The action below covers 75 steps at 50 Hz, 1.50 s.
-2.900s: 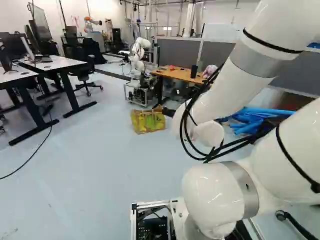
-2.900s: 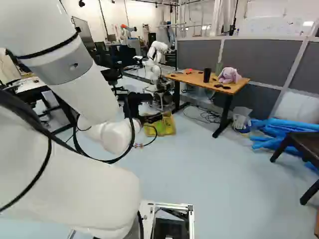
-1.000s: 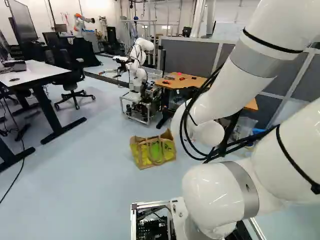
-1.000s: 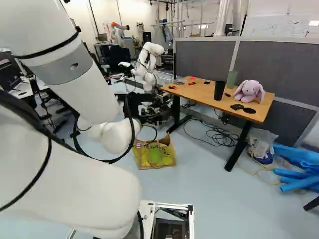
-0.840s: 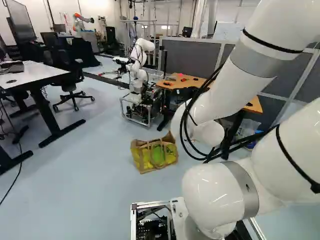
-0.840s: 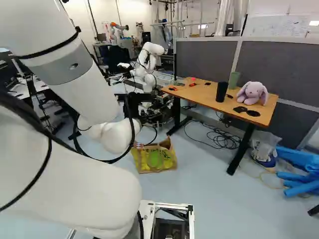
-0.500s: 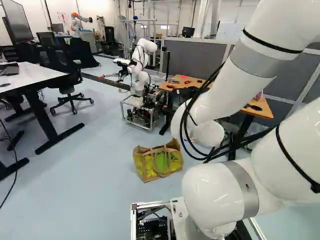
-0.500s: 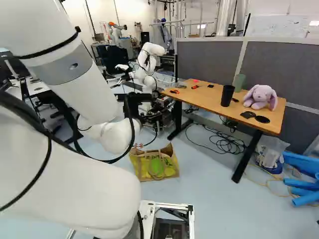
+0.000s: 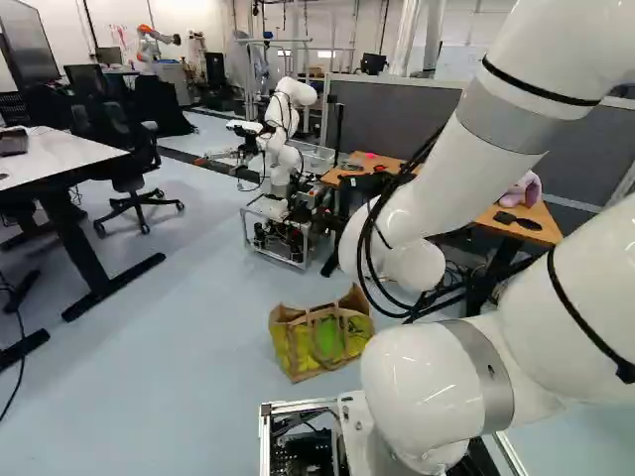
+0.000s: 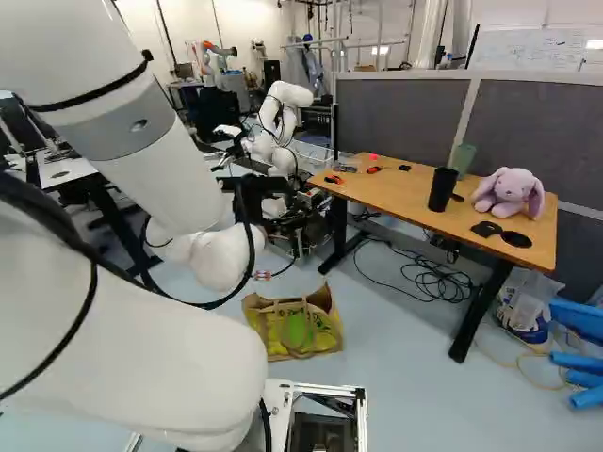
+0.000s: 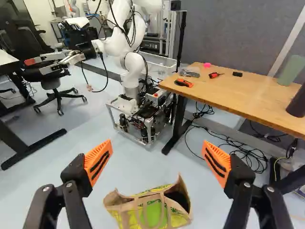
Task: Pick up the bag on the ground and place it on the table
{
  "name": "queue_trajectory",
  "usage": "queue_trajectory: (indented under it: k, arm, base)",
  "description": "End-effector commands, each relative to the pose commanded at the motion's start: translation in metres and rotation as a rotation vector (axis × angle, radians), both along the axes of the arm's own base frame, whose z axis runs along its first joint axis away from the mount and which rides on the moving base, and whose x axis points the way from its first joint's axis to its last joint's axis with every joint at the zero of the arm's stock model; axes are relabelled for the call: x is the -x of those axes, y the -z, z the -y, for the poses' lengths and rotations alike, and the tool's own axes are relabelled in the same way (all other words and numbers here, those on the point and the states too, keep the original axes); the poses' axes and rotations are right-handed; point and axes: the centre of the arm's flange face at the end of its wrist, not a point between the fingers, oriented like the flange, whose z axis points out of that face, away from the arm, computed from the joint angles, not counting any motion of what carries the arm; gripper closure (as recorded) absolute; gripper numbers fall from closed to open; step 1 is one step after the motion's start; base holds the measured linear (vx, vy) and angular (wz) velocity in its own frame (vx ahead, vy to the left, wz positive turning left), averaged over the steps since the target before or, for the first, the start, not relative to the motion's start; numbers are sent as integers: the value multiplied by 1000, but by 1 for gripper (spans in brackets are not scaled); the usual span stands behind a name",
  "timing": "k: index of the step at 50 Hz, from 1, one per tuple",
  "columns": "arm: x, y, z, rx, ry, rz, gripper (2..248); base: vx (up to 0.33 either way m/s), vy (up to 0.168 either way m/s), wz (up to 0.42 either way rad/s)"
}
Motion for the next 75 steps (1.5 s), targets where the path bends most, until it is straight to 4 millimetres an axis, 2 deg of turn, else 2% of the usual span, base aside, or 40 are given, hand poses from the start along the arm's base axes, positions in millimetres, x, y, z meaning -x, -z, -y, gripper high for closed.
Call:
queue_trajectory:
  k: [31, 45, 75]
  arm:
    - [0, 0, 0, 0, 0, 0, 3]
    - [-9, -1, 0, 0, 0, -5, 3]
    - [-59, 7, 3, -21, 45, -184, 3]
  base:
    - [161, 43, -15]
    - [24, 1, -2]
    - [0, 0, 0]
